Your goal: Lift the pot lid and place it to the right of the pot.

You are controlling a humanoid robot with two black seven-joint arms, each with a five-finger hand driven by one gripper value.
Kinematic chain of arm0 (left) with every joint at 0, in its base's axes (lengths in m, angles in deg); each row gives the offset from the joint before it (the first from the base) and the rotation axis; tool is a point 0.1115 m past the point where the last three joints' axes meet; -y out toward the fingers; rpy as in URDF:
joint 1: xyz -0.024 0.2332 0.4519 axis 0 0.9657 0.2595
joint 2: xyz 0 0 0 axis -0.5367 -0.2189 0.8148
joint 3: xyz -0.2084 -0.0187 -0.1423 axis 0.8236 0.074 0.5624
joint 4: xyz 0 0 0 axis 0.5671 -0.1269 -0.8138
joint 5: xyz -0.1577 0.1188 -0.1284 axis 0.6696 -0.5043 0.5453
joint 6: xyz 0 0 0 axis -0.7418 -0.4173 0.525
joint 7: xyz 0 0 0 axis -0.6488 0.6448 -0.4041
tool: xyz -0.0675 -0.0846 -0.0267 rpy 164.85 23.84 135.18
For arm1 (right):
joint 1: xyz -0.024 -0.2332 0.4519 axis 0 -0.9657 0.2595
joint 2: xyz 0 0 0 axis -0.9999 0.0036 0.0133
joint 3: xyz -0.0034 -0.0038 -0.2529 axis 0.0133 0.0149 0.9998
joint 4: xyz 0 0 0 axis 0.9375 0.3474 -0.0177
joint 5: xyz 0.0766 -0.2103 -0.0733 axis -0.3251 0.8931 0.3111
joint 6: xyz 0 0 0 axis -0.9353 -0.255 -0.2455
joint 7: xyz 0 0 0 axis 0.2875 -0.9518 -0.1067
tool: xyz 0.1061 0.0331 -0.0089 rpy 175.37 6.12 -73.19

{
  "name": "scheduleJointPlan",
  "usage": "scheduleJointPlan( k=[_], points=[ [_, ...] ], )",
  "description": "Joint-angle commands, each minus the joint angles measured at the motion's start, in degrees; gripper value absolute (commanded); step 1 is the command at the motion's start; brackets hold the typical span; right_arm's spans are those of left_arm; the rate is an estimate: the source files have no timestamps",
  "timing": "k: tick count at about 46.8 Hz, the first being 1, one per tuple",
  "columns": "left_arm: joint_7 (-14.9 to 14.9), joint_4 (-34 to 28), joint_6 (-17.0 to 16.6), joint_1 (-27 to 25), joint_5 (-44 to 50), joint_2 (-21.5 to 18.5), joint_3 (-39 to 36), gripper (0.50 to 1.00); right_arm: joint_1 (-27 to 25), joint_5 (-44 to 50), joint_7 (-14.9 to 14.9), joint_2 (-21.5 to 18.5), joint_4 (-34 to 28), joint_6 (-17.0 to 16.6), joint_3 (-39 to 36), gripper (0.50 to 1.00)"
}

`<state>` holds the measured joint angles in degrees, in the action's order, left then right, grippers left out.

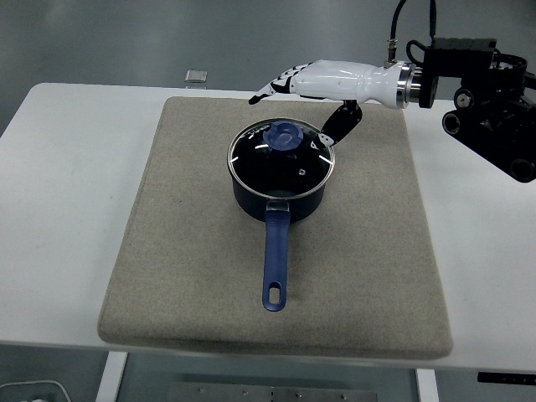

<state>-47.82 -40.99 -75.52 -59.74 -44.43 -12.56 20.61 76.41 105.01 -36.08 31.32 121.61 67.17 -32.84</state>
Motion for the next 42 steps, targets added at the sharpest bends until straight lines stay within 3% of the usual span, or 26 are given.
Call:
scheduleJointPlan(
  k=[1, 25, 42],
  points=[
    [0.0, 0.0, 0.0, 0.0, 0.05, 0.0, 0.0, 1.0, -0.03, 0.59, 0.0, -0.18, 0.0, 0.5, 0.17, 0.93],
    [0.0, 0.0, 0.0, 0.0, -0.04, 0.0, 0.0, 1.0, -0.3, 2.08, 0.0, -0.44, -0.53, 4.89, 3.43, 0.93],
    [0.0, 0.0, 0.0, 0.0, 0.05, 0.0, 0.0, 1.0, -0.3, 3.14, 0.0, -1.32, -1.23, 6.21, 3.51, 0.93]
  ],
)
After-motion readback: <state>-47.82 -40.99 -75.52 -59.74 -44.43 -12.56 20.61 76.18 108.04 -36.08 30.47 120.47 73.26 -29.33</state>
